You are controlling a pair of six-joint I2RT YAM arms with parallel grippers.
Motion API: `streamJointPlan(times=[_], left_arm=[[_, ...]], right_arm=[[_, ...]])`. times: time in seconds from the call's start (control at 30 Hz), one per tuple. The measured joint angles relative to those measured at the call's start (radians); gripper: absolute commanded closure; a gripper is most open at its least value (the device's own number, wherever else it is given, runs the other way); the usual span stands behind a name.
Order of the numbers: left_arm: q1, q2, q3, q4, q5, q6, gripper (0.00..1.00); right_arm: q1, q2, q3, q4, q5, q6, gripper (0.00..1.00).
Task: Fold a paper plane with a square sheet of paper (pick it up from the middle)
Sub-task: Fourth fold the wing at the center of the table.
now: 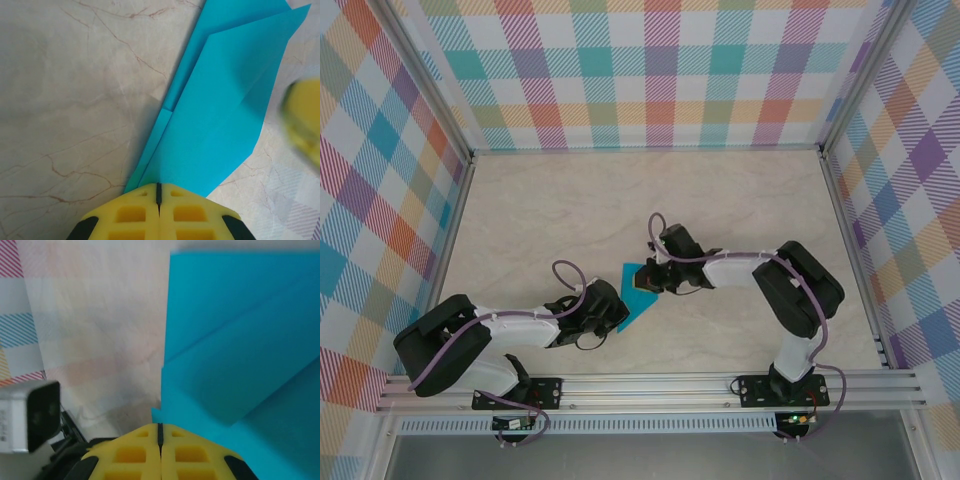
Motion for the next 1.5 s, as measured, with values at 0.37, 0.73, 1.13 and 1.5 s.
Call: streamJointPlan(times=[0.37, 0.73, 1.13, 1.5], left_arm=[[0.000, 0.000, 0.000, -0.001, 0.000, 0.000, 1.00], [0.000, 0.000, 0.000, -0.001, 0.000, 0.000, 1.00], [-0.001, -0.001, 0.000, -0.002, 0.000, 0.000, 1.00], [0.000, -0.002, 0.000, -0.002, 0.000, 0.000, 1.00]], right_arm=[[-0.002, 0.067, -0.021, 0.038, -0.001, 0.012, 0.95], [-0.194, 0.133, 0.097, -0.035, -0.012, -0.061, 0.95], [-0.233, 0.071, 0.138, -0.097, 0.021, -0.079, 0.91], [-0.061, 0.051, 0.091, -0.036, -0.018, -0.040, 0.93]])
